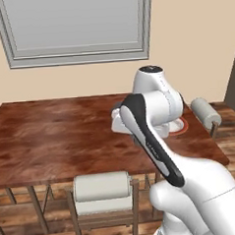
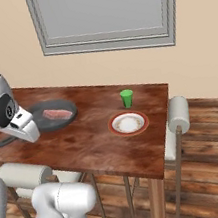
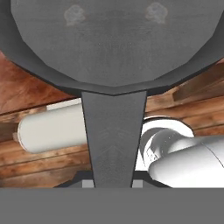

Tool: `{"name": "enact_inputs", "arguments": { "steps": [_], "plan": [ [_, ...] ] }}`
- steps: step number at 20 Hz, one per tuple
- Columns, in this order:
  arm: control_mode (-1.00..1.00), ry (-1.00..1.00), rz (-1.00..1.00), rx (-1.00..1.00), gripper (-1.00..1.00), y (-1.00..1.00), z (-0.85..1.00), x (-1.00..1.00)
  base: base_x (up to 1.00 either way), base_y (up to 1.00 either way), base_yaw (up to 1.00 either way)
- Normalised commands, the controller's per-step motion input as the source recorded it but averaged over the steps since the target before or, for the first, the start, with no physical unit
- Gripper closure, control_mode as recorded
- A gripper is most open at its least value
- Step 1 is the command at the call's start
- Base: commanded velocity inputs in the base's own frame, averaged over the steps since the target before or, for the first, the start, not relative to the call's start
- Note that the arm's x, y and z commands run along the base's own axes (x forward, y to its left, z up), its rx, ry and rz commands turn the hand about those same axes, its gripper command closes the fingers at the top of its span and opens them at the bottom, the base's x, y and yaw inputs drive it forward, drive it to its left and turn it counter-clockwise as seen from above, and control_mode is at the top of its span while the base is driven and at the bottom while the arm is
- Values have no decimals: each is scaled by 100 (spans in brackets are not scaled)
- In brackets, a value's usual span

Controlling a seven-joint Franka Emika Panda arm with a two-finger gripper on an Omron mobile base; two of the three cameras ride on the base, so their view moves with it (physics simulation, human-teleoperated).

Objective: Pick up the pan with the steak in it and place it on the dining table. Then place the steak on the plate.

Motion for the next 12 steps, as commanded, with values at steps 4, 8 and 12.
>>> {"name": "enact_inputs", "arguments": {
  "steps": [4, 8, 12],
  "plan": [
    [-100, 1, 0, -8, 100, 2, -10, -3, 0, 0, 0],
    [-100, -1, 0, -9, 100, 0, -30, 4, 0, 0, 0],
    [-100, -11, 0, -10, 100, 0, -50, 3, 0, 0, 0]
  ]
}}
